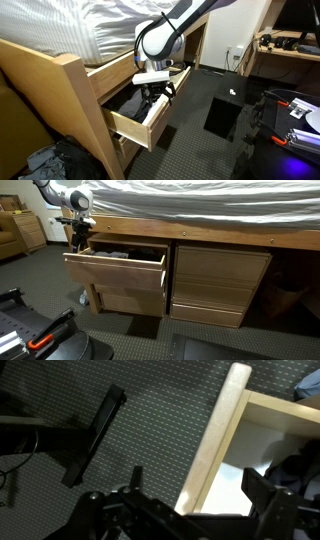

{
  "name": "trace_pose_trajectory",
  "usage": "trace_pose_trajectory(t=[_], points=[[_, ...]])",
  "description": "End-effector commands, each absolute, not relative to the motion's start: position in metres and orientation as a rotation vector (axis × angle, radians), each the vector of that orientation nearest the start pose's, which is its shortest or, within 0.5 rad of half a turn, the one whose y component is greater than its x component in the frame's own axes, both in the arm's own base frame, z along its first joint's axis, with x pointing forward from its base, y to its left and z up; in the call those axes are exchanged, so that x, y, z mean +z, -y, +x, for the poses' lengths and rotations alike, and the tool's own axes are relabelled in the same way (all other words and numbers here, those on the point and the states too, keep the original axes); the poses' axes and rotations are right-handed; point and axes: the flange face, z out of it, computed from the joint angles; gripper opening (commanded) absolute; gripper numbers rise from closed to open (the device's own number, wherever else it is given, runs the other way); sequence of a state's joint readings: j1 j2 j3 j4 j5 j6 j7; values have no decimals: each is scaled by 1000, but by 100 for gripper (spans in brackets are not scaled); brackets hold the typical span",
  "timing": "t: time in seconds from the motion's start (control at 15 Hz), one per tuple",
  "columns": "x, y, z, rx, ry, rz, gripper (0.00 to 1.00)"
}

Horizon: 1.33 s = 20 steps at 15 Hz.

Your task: Open the upper drawer on the left

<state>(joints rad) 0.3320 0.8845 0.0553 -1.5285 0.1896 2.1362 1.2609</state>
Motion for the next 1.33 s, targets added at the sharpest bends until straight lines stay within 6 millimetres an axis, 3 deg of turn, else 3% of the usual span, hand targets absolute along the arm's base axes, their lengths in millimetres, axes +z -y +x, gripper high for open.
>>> trace_pose_trajectory(t=[0.0,0.4,0.6,0.87,1.0,1.07,1.27], points=[[115,-255,626,306,-1549,-2773,100],[172,-238,632,-236,-1621,-2751,100],[203,-231,619,-166,-1709,-2676,100],[236,-226,600,117,-1680,-2605,100],[247,-221,593,206,-1705,-2562,100],[235,-230,609,119,-1713,-2581,100],[245,-224,603,159,-1720,-2558,100]])
